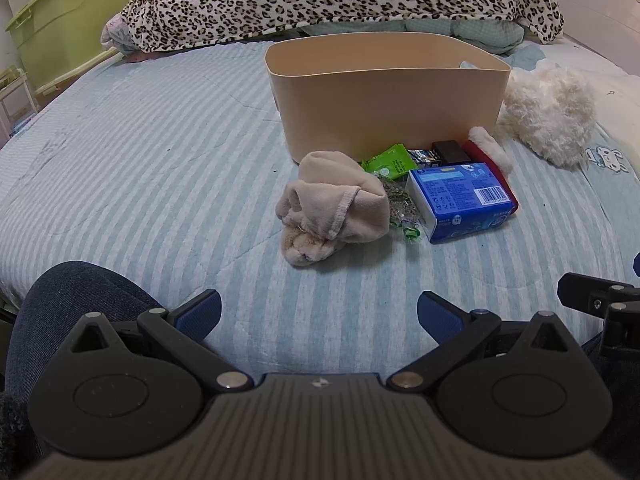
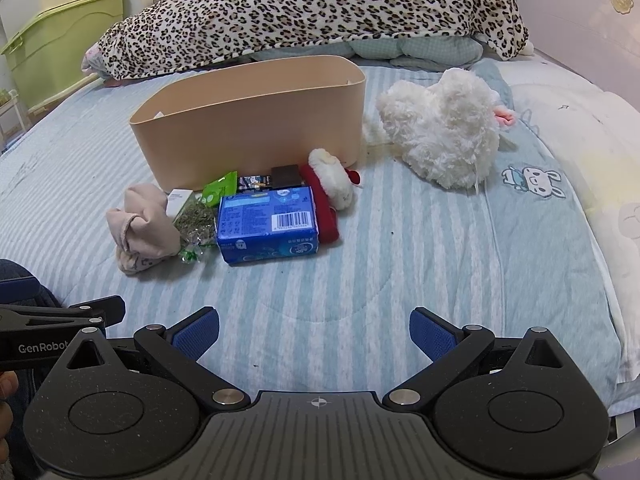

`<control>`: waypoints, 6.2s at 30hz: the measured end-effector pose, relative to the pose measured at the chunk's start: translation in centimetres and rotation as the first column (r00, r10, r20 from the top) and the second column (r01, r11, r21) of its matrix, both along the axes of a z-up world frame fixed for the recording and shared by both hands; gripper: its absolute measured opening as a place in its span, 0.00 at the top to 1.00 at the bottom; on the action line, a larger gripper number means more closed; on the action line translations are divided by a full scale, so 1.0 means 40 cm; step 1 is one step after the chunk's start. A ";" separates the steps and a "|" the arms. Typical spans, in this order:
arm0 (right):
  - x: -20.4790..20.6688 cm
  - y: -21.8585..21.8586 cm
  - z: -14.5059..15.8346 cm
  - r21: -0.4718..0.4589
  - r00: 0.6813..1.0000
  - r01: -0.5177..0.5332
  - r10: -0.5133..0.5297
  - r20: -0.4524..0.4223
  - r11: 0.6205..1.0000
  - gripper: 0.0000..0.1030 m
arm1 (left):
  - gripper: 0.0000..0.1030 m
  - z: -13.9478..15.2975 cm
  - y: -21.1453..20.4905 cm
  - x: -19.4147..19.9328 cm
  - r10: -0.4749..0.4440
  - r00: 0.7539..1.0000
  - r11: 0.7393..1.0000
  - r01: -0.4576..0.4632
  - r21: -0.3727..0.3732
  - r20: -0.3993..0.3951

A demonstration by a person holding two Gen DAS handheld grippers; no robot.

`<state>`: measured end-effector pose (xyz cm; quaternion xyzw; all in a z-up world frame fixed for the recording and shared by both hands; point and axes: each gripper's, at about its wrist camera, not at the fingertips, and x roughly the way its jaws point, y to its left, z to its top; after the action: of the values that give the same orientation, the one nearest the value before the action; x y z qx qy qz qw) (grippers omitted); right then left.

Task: Organize objects
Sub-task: 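Move both tools toward the pile of items beside the beige bin, then grasp the beige sock with the left tool, then grasp the blue box with the right tool while the left tool holds the sock, then carry sock and blue box over the bin and open both tools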

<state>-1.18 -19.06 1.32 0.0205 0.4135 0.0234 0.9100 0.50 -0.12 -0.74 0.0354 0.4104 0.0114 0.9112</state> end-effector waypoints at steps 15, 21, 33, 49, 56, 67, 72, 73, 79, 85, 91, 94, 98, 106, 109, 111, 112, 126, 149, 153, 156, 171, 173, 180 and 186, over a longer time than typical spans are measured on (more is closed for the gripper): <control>0.024 0.002 0.000 0.007 1.000 -0.001 0.001 0.013 1.000 0.00 | 0.00 -0.002 -0.006 0.020 -0.019 1.000 1.000 0.019 0.001 -0.007; 0.044 0.013 -0.005 0.014 1.000 -0.015 0.014 0.027 1.000 0.00 | 0.00 -0.012 0.005 0.044 -0.004 1.000 1.000 0.004 -0.001 -0.017; 0.124 0.030 -0.035 0.063 0.998 -0.043 0.040 0.042 0.997 0.00 | 0.00 -0.038 0.024 0.120 0.018 1.000 1.000 -0.019 -0.006 -0.023; 0.244 0.053 -0.106 0.103 0.999 -0.037 0.037 0.001 0.994 0.00 | 0.00 -0.066 0.035 0.251 -0.022 1.000 0.999 0.022 -0.039 -0.006; 0.272 0.072 -0.125 0.107 0.999 -0.034 0.035 -0.008 0.994 0.00 | 0.00 -0.095 0.052 0.290 -0.028 0.999 0.998 0.027 -0.051 -0.022; 0.282 0.102 -0.145 0.117 0.998 -0.049 0.053 -0.028 0.992 0.00 | 0.20 -0.094 0.097 0.295 -0.065 0.997 0.987 0.058 -0.152 -0.043; 0.296 0.099 -0.155 0.105 0.998 -0.036 0.041 -0.041 0.994 0.11 | 0.33 -0.085 0.083 0.282 -0.085 0.996 0.986 0.080 -0.147 -0.029; 0.295 0.099 -0.154 0.101 0.998 -0.041 0.045 -0.038 0.994 0.12 | 0.34 -0.083 0.080 0.279 -0.090 0.996 0.986 0.085 -0.142 -0.026; 0.280 0.103 -0.143 0.134 0.998 -0.050 0.055 -0.032 0.990 0.36 | 0.43 -0.067 0.087 0.270 -0.093 0.995 0.982 0.086 -0.166 -0.032; 0.277 0.103 -0.151 0.101 0.998 -0.038 0.043 -0.049 0.994 0.22 | 0.44 -0.062 0.089 0.256 -0.082 0.996 0.983 0.075 -0.169 -0.033; 0.311 0.080 -0.165 0.122 0.999 0.011 -0.005 -0.052 0.992 0.12 | 0.44 -0.072 0.088 0.259 -0.077 0.996 0.985 0.070 -0.157 -0.036; 0.330 0.074 -0.178 0.114 0.998 0.034 -0.028 -0.053 0.993 0.08 | 0.44 -0.076 0.090 0.261 -0.078 0.996 0.985 0.071 -0.155 -0.037; 0.333 0.070 -0.182 0.127 0.999 0.029 -0.024 -0.043 0.991 0.13 | 0.44 -0.077 0.091 0.265 -0.076 0.996 0.985 0.069 -0.158 -0.036; 0.318 0.088 -0.165 0.110 1.000 -0.002 0.002 -0.008 0.994 0.49 | 0.46 -0.063 0.092 0.252 -0.079 0.996 0.984 0.074 -0.162 -0.028; 0.320 0.080 -0.169 0.122 1.000 -0.002 0.004 -0.020 0.992 0.39 | 0.46 -0.060 0.091 0.252 -0.076 0.997 0.985 0.071 -0.157 -0.029; 0.326 0.072 -0.173 0.140 0.999 0.013 -0.007 -0.041 0.990 0.24 | 0.45 -0.059 0.091 0.254 -0.076 0.997 0.985 0.070 -0.157 -0.031; 0.330 0.067 -0.172 0.154 0.999 0.027 -0.020 -0.048 0.988 0.21 | 0.45 -0.059 0.092 0.256 -0.075 0.997 0.985 0.069 -0.157 -0.031; 0.408 0.108 -0.182 0.050 0.989 0.136 -0.134 -0.055 0.989 0.14 | 0.52 -0.056 0.113 0.296 -0.036 0.999 0.983 0.034 -0.183 -0.010; 0.269 0.021 0.052 0.197 0.967 0.103 -0.145 0.210 0.975 0.38 | 0.80 0.135 0.148 0.260 -0.053 0.987 0.969 0.088 -0.232 0.151; 0.295 0.016 0.115 0.200 0.949 0.083 -0.139 0.283 0.976 0.38 | 0.80 0.206 0.153 0.300 -0.046 0.974 0.972 0.095 -0.213 0.221; 0.331 0.013 0.147 0.201 0.939 0.072 -0.135 0.316 0.977 0.38 | 0.80 0.245 0.142 0.341 -0.050 0.963 0.975 0.104 -0.195 0.266; 0.576 0.065 0.142 0.082 0.947 0.035 -0.059 0.315 0.996 0.38 | 0.80 0.133 0.052 0.621 -0.044 0.983 0.988 0.069 -0.140 0.178; 0.604 0.079 0.119 0.064 0.957 0.026 -0.043 0.288 0.998 0.38 | 0.80 0.106 0.052 0.636 -0.052 0.987 0.990 0.071 -0.124 0.151; 0.653 0.128 0.055 -0.011 0.980 -0.018 0.020 0.198 1.000 0.41 | 0.78 0.051 0.065 0.661 -0.056 0.996 0.994 0.062 -0.091 0.074; 0.615 0.132 0.071 -0.021 0.973 -0.040 0.044 0.227 0.999 0.27 | 0.30 0.082 0.074 0.631 -0.057 0.993 0.994 0.067 -0.090 0.104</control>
<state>23.42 -13.78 4.17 0.0015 0.3074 0.0414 0.9507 25.73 2.82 2.55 0.0048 0.3625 -0.0342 0.9313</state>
